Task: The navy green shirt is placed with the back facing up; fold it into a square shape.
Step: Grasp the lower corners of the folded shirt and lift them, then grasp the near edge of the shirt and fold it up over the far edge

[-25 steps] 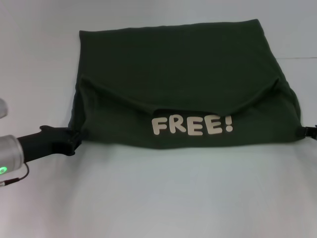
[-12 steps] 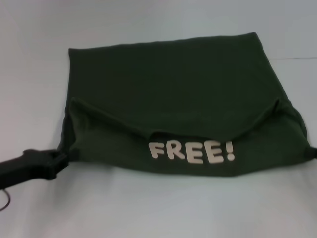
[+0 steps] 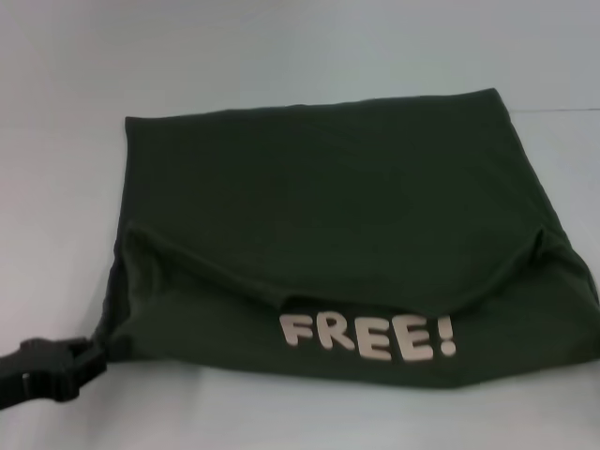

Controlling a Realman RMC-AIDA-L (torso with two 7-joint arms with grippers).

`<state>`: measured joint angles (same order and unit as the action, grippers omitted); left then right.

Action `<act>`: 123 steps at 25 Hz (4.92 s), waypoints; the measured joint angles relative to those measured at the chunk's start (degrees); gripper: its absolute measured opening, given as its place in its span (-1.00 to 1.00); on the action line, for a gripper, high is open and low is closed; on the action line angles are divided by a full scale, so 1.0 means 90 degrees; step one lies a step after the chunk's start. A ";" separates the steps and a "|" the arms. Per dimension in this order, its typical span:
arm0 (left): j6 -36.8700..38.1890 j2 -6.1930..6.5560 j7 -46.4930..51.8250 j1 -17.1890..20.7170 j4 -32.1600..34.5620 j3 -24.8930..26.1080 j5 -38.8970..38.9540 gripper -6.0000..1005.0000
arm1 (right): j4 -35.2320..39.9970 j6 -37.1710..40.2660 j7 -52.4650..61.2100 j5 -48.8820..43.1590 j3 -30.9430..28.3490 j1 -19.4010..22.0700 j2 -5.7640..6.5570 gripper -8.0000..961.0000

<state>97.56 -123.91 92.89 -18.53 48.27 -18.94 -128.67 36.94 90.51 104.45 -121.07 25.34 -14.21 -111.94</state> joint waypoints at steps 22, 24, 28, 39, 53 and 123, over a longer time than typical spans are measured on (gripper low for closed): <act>0.1763 0.0009 -0.0033 0.0254 0.0313 0.0407 -0.1248 -0.91 | 0.0526 0.1439 -0.0407 -0.0693 -0.0727 0.0879 -0.0091 -0.91; 0.1789 0.0008 -0.0035 0.0276 0.0337 0.0407 -0.1282 -0.91 | 0.0525 0.1553 -0.0480 -0.0806 -0.0854 0.0890 -0.0113 -0.91; 0.1790 0.0010 -0.0035 0.0242 0.0349 0.0406 -0.1303 -0.91 | 0.0520 0.1631 -0.0566 -0.0847 -0.1012 0.0889 -0.0149 -0.91; 0.1101 0.0521 0.0330 -0.0916 -0.0032 0.0993 -0.1222 -0.91 | 0.0180 0.1300 -0.0418 -0.0803 -0.1544 -0.0368 0.0022 -0.91; -0.1601 0.0941 0.0546 -0.2388 -0.0863 0.0589 -0.1210 -0.91 | -0.0871 -0.1156 -0.0419 -0.0722 -0.1604 -0.1928 0.0116 -0.90; -0.7048 0.0327 -0.0608 -0.3159 -0.1958 -0.0319 0.0739 -0.17 | -0.1909 -0.5598 -0.2288 0.0776 -0.1243 -0.3381 -0.0369 -0.26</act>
<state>34.13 -120.97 87.42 -46.96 30.64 -21.82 -122.03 19.76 40.13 83.86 -114.08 14.16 -44.63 -115.26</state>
